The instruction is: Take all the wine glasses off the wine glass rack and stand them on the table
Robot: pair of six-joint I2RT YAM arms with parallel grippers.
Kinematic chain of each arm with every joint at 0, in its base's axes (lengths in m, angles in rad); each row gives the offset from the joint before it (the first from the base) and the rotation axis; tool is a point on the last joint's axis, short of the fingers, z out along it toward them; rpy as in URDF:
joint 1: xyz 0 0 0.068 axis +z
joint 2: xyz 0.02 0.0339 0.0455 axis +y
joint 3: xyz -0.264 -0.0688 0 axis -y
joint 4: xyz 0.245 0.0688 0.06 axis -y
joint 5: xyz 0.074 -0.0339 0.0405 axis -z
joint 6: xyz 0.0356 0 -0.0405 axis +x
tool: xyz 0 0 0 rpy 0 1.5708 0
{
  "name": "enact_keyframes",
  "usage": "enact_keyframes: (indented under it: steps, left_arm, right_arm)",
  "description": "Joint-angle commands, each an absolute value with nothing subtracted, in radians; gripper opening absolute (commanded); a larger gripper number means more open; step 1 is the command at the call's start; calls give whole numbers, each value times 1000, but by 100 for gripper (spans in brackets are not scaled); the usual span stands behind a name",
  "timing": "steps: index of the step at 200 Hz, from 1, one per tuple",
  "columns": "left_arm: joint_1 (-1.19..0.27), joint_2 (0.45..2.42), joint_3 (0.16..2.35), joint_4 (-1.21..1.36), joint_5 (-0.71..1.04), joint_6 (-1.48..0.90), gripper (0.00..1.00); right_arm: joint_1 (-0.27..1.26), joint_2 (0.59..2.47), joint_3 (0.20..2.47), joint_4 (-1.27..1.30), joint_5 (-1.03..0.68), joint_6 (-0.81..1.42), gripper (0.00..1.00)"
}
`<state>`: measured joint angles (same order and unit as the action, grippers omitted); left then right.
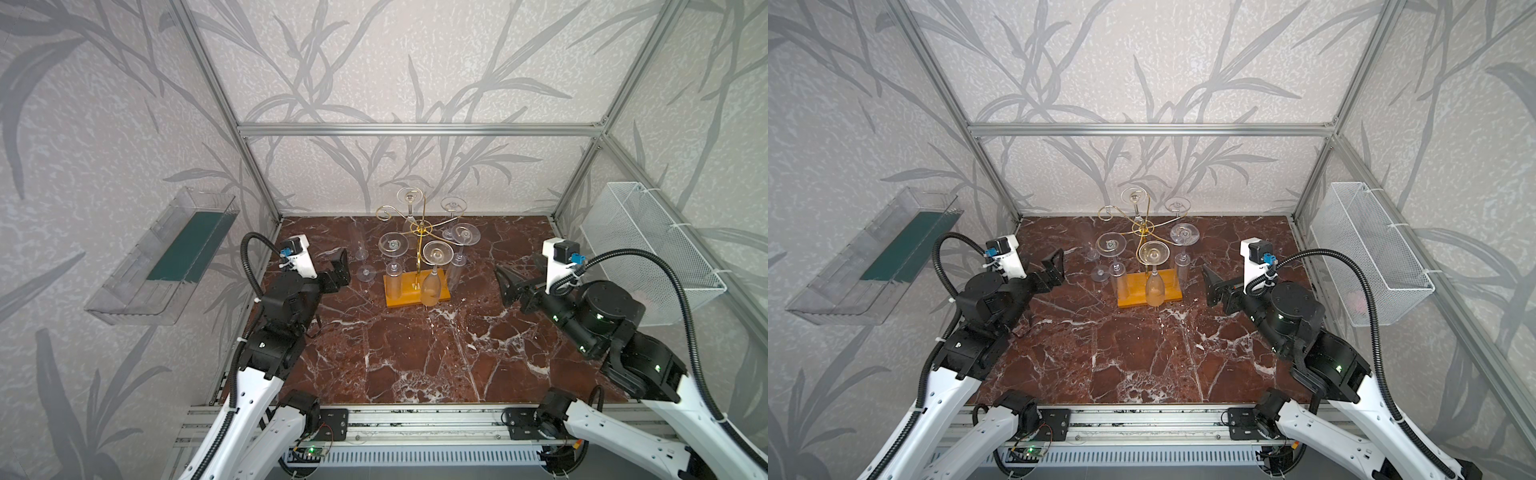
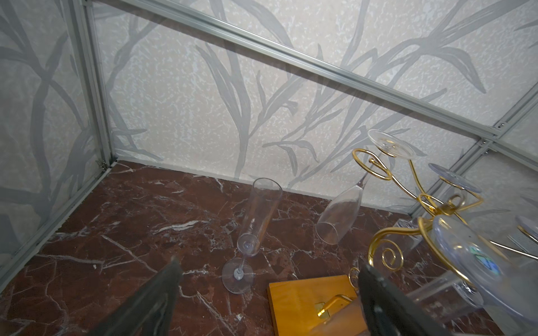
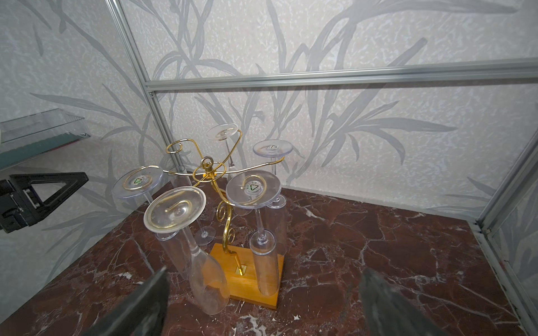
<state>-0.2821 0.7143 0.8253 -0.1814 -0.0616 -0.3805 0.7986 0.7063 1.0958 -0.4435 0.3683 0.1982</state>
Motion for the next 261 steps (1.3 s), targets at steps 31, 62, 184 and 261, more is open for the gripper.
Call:
enact_keyframes:
  steps: [31,62,184,261]
  left_arm:
    - [-285,671,811,-188,252,-739,91]
    - [-287,662,767,-89,278,-910,86]
    - [-293,822,942,-93,416,-1142,78]
    - [-357,861,882,47,449,-1307,68]
  right_arm:
    - [799,702,1133,-519,266,253,99]
    - [799,694,1122,-554,240,286,99]
    - [799,760,1125,-554,208,481,99]
    - [799,777,1107,-572,186,526,99]
